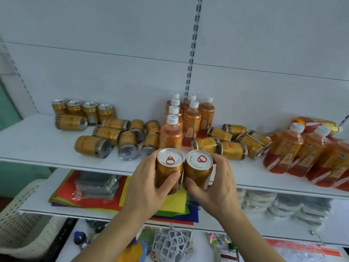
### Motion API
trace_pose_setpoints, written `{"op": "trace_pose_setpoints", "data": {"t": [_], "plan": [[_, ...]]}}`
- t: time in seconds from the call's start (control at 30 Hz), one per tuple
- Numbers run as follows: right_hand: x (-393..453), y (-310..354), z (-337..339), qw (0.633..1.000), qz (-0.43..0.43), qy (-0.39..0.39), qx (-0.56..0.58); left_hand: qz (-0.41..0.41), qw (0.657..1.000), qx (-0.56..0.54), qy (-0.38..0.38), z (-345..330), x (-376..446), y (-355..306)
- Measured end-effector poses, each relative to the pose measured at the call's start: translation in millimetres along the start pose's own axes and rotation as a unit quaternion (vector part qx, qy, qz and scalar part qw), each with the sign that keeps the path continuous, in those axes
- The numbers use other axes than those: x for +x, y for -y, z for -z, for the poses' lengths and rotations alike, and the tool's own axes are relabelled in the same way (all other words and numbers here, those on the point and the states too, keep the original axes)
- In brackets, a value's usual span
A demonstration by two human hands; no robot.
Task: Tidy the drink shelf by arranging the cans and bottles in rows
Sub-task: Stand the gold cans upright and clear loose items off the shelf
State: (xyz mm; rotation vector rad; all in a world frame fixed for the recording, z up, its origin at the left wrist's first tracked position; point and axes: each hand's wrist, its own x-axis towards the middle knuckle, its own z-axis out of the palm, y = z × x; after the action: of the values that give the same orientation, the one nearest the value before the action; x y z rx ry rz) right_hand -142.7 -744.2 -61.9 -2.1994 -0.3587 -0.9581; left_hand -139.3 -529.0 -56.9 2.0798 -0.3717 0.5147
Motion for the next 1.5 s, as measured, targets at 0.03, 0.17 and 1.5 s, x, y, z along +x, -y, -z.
{"op": "trace_pose_setpoints", "data": {"t": [0.03,0.17,1.5], "plan": [[-1.5,16.7,-10.9,1.000,0.005,0.001,0.004,0.004,1.000,0.001,-0.004,17.8,-5.0,6.8],[-10.1,73.1,-58.2,1.000,0.014,0.017,0.022,0.013,0.999,0.025,-0.038,84.3,-24.1,32.9],[139.6,255.4,-492.1,0.986,0.000,0.149,-0.075,0.134,0.986,0.092,-0.039,386.4,142.2,365.9]]}}
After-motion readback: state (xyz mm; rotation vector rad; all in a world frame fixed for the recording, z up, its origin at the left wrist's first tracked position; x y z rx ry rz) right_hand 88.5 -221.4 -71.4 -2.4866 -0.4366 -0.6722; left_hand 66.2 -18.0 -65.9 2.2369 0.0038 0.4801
